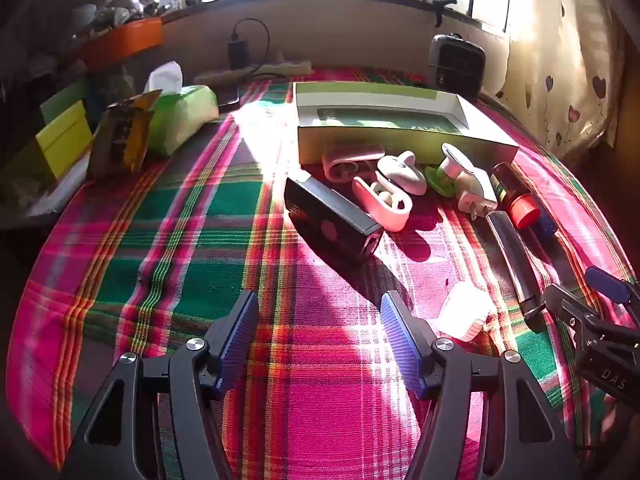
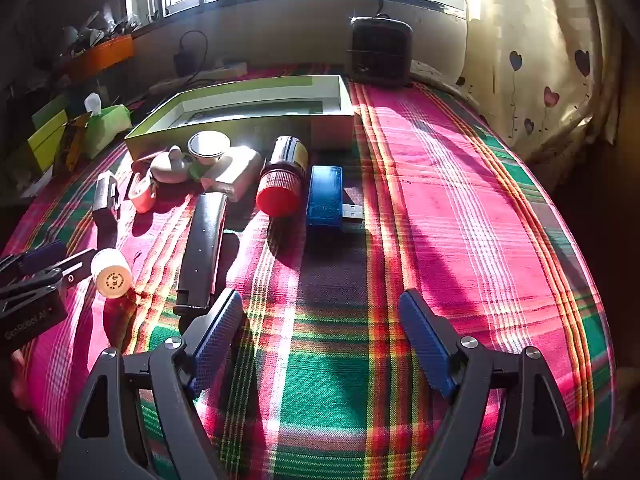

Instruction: Organize rigid objects

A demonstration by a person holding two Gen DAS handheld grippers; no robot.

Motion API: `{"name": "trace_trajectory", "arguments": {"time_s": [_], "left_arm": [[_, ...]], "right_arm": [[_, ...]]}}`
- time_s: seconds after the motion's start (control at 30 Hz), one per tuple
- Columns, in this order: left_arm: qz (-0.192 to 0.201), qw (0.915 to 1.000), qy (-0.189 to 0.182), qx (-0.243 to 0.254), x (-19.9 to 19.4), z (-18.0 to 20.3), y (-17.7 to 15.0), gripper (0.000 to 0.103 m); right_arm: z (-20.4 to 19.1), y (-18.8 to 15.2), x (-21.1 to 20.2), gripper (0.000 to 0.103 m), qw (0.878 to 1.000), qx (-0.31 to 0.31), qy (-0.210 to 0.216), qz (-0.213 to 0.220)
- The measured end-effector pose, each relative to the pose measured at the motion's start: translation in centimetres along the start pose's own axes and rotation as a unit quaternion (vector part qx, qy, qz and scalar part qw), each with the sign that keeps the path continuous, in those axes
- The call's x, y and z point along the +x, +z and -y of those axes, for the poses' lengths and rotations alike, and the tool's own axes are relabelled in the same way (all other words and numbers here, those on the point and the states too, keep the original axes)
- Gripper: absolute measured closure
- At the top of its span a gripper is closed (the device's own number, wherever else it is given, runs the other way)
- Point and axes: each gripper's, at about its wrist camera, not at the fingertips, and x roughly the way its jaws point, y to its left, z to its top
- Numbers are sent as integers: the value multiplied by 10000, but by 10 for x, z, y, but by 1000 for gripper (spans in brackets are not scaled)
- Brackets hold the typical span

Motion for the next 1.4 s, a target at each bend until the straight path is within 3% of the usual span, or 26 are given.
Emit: {"name": "trace_trajectory", "arguments": {"time_s": [1.4], "left_arm": [[39, 10000, 36, 26, -2, 3, -3, 40]], "right_arm": [[0, -1, 0, 22, 10000, 5, 6, 2]]}}
